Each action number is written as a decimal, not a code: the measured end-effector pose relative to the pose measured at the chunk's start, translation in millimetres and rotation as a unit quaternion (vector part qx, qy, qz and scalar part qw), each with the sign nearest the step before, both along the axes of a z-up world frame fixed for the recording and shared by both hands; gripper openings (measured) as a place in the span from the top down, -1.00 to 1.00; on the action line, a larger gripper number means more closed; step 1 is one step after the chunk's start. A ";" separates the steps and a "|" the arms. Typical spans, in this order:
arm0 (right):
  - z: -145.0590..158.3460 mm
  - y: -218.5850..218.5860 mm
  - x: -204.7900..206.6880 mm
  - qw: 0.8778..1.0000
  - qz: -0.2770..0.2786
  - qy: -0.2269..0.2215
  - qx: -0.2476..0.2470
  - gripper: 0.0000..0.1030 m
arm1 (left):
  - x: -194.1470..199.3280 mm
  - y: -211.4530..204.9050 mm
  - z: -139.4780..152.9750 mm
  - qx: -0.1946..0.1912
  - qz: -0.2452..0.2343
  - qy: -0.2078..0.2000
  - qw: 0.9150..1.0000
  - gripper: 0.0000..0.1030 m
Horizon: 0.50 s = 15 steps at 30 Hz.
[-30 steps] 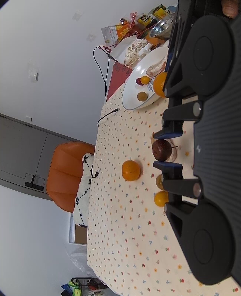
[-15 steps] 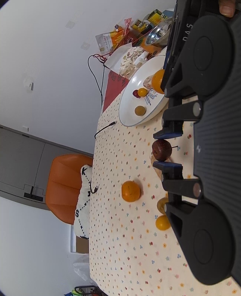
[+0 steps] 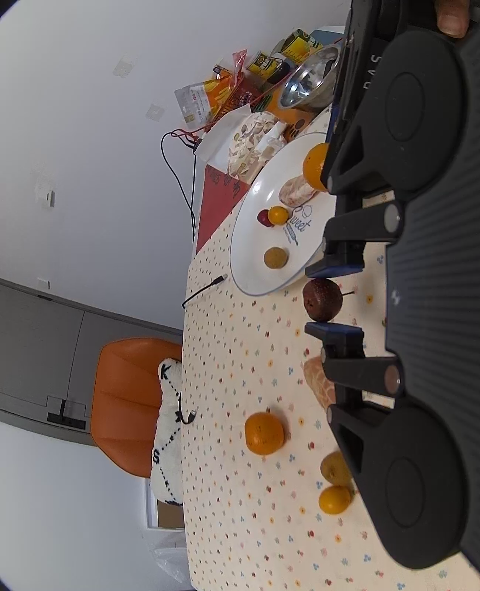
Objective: Organize fruits
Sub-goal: 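Carry the plum and mandarin orange over the white plate with both tools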
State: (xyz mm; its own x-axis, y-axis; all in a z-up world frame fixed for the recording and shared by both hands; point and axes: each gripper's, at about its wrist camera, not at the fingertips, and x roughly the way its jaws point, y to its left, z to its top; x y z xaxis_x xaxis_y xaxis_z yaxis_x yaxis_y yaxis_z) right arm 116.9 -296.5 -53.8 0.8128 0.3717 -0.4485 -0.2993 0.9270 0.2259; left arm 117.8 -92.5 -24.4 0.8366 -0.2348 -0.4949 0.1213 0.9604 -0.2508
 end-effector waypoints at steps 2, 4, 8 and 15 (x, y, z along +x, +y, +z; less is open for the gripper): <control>-0.4 -4.8 0.2 1.000 -0.005 0.001 0.001 0.31 | 2.4 -4.2 0.2 0.001 -0.004 0.000 1.000 0.54; -0.9 -8.9 0.3 1.000 -0.010 0.001 0.001 0.31 | 4.6 -9.3 1.2 0.002 -0.009 -0.001 1.000 0.54; -2.3 -16.0 0.1 1.000 -0.019 0.003 0.002 0.31 | 9.8 -19.5 1.8 0.003 -0.018 -0.003 1.000 0.54; -2.8 -25.2 0.2 0.999 -0.034 0.004 0.003 0.31 | 18.8 -36.2 1.2 0.006 -0.034 -0.004 0.999 0.54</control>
